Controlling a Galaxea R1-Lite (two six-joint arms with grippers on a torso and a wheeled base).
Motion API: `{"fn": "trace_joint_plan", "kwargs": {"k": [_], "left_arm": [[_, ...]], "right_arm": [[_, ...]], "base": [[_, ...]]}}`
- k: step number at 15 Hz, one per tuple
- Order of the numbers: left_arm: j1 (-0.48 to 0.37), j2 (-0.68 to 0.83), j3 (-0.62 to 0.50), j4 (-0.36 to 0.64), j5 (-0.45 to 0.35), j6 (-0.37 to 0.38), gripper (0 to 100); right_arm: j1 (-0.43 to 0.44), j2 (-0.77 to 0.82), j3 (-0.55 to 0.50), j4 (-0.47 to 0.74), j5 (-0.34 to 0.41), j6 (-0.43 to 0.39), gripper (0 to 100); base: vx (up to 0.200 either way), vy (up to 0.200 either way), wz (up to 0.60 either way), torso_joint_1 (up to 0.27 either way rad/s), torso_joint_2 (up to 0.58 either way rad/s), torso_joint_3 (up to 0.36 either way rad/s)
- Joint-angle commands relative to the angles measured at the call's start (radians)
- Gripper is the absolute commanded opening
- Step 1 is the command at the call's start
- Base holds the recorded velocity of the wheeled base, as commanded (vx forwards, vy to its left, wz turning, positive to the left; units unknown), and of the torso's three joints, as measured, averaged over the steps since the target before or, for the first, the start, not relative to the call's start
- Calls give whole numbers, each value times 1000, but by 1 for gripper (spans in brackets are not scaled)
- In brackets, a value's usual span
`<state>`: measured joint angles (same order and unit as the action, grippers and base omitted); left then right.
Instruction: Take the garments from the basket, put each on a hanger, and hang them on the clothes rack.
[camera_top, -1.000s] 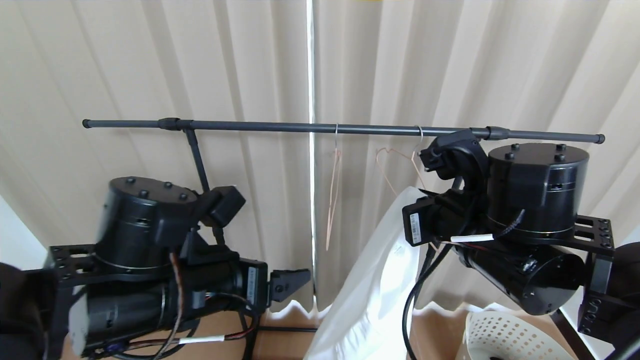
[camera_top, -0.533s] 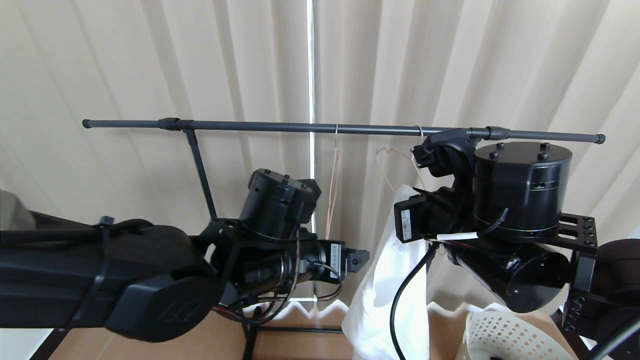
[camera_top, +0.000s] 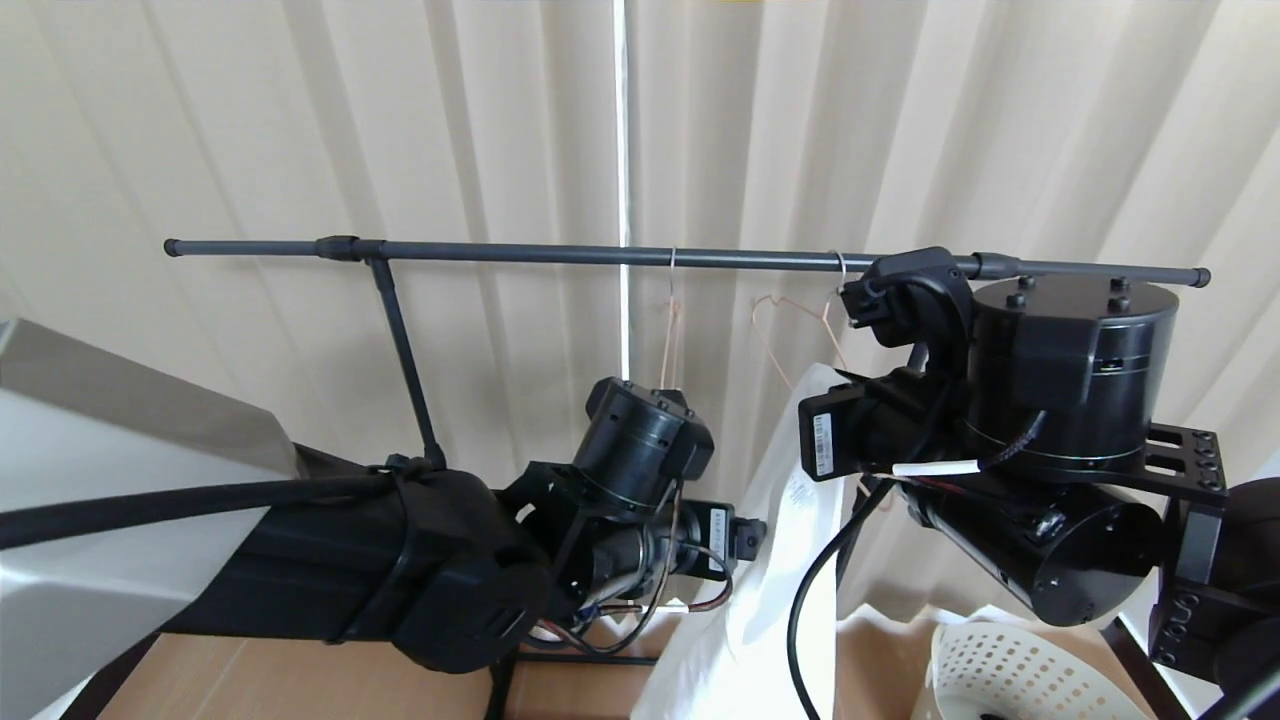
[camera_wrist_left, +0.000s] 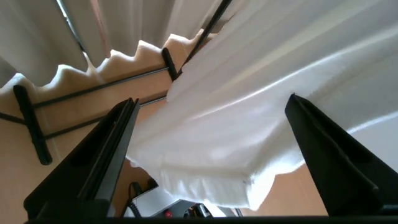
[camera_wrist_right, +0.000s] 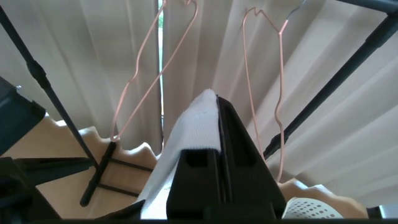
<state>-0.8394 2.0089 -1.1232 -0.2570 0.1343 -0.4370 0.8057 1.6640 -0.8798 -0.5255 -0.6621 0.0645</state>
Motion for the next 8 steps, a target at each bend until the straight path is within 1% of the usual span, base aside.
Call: {"fn": "trace_joint_plan", "kwargs": {"k": [1,2,5,8], "left_arm": [[-14,2,6,-1,24,0,100],[-17,-6,11,-1,36,-2,100],[-44,-76,77,-2,42,-3,100],[-72,-102,145,-57,42,-2,100]], "right_arm": [[1,-10,1,-1,1,0,0],[1,-9,1,-1,1,0,0],[1,-1,-4,-1,1,0,0],[1,5,-10,-2,-1,1,0]], "base": [[0,0,0,0,0,0],[0,0,0,0,0,0],[0,0,0,0,0,0],[0,0,0,0,0,0]]}}
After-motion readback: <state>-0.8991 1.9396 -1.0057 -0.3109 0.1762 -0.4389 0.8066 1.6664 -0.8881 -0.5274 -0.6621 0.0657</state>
